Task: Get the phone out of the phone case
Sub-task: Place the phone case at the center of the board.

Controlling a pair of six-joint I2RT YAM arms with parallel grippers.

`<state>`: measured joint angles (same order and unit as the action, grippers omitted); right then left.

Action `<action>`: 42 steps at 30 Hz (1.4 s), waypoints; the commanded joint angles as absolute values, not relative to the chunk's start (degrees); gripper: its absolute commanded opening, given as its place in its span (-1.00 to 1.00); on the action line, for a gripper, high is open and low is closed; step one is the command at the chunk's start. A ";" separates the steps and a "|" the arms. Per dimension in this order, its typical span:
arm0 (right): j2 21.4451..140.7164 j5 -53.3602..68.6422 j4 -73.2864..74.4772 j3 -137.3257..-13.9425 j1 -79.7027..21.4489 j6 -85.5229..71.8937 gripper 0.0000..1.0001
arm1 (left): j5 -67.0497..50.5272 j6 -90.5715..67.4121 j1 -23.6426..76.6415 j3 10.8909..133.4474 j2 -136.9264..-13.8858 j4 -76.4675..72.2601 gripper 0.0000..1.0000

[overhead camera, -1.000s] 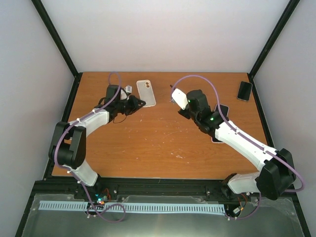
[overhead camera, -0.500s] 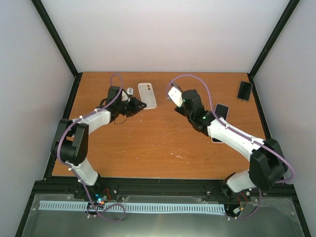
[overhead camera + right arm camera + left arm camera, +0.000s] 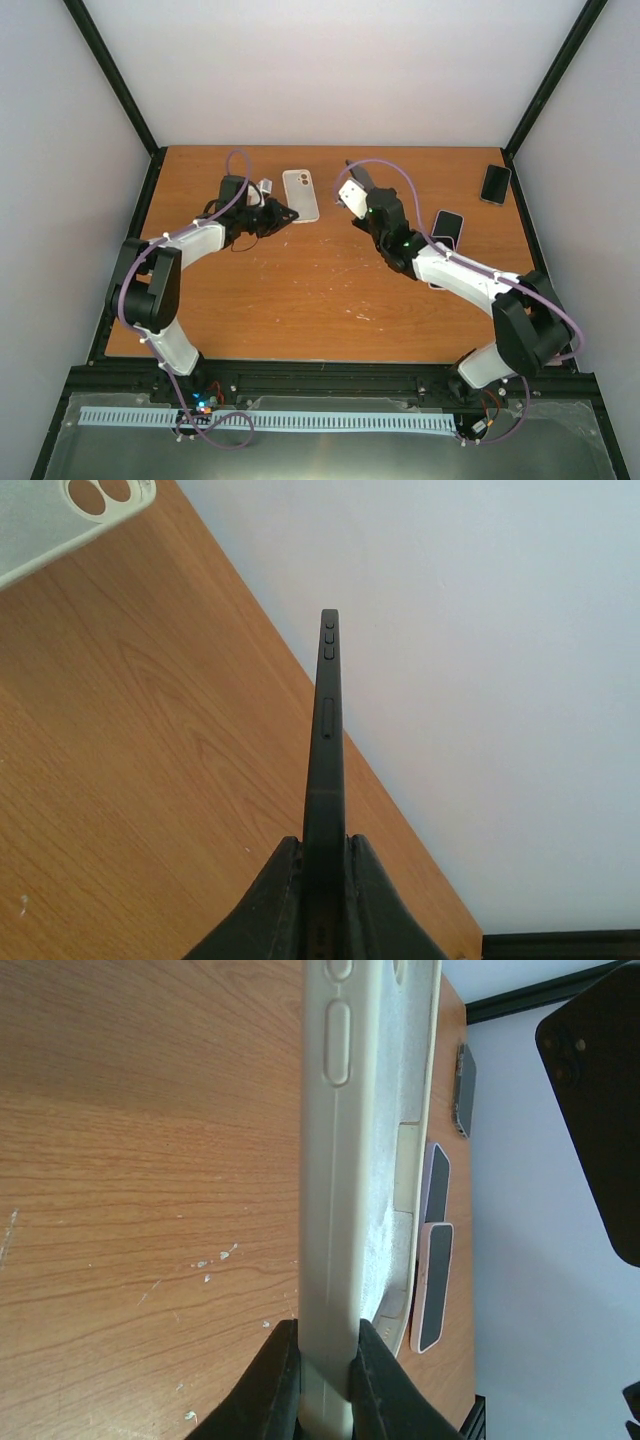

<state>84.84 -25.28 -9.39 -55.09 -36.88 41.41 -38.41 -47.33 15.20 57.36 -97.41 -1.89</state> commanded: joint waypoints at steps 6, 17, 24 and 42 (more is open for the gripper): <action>89.58 -28.16 -25.96 -51.77 -38.07 45.46 -0.94 | -42.35 -45.36 14.96 60.20 -99.90 -3.80 -0.99; 99.47 -30.99 -36.41 -49.33 -40.43 50.26 -0.95 | -47.02 -46.05 14.68 60.81 -105.29 -3.44 -0.97; 103.68 -27.99 -43.54 -46.58 -41.17 51.66 -0.94 | -48.73 -44.92 14.59 62.08 -107.83 -1.10 -0.89; 102.06 -27.22 -41.90 -45.07 -43.01 51.69 -0.95 | -51.87 -42.05 13.89 60.81 -112.03 4.75 -0.86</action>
